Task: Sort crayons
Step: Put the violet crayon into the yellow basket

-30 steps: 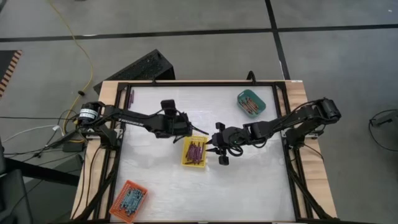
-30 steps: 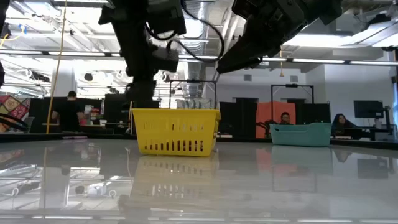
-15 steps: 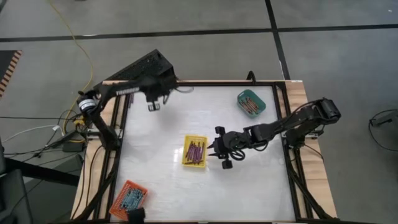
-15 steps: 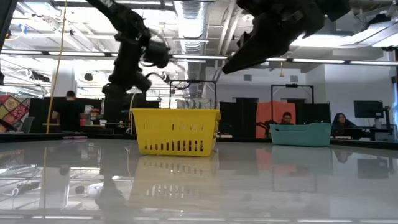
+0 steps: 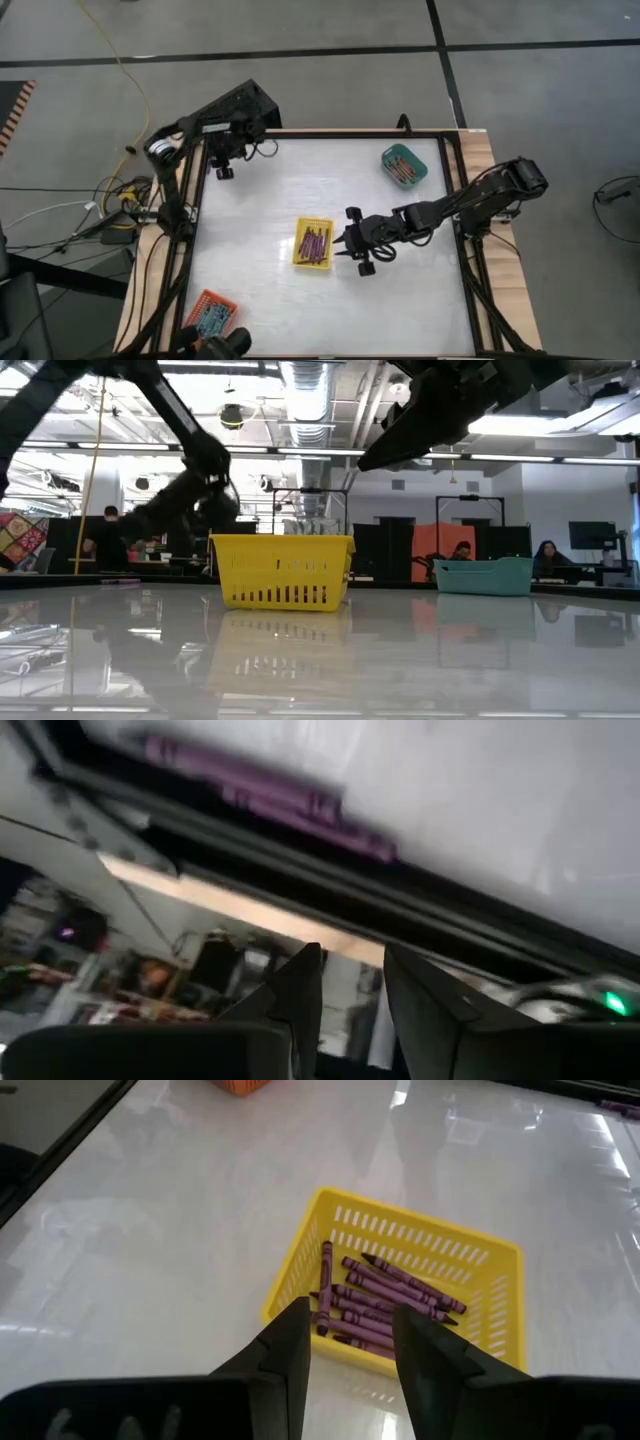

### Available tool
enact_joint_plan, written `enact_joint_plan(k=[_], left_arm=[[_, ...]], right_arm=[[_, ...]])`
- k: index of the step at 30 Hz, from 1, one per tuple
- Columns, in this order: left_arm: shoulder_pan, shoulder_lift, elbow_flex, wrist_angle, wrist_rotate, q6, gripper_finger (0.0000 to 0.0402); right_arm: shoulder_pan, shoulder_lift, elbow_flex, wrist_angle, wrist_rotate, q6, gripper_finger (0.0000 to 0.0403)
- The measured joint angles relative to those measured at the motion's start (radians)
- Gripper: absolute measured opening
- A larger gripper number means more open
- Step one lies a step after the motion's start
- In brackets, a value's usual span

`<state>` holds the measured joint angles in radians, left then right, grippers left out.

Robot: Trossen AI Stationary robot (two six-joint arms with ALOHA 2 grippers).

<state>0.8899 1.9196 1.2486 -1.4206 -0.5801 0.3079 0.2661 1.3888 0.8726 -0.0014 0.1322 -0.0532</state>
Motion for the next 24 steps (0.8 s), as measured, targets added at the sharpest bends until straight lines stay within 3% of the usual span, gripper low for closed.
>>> enact_joint_plan(k=[7, 14, 24], left_arm=[[0.003, 0.125, 0.001, 0.003, -0.034, 0.073, 0.01], [0.031, 0.119, 0.001, 0.063, -0.056, 0.314, 0.01], [0.081, 0.128, 0.008, 0.109, -0.037, 0.387, 0.01]], right_arm=[[0.013, 0.0, 0.0, 0.007, 0.0, 0.026, 0.0138], [0.022, 0.0, 0.0, 0.007, 0.0, 0.036, 0.0138], [0.035, 0.001, 0.0, 0.006, 0.0, 0.056, 0.0138]])
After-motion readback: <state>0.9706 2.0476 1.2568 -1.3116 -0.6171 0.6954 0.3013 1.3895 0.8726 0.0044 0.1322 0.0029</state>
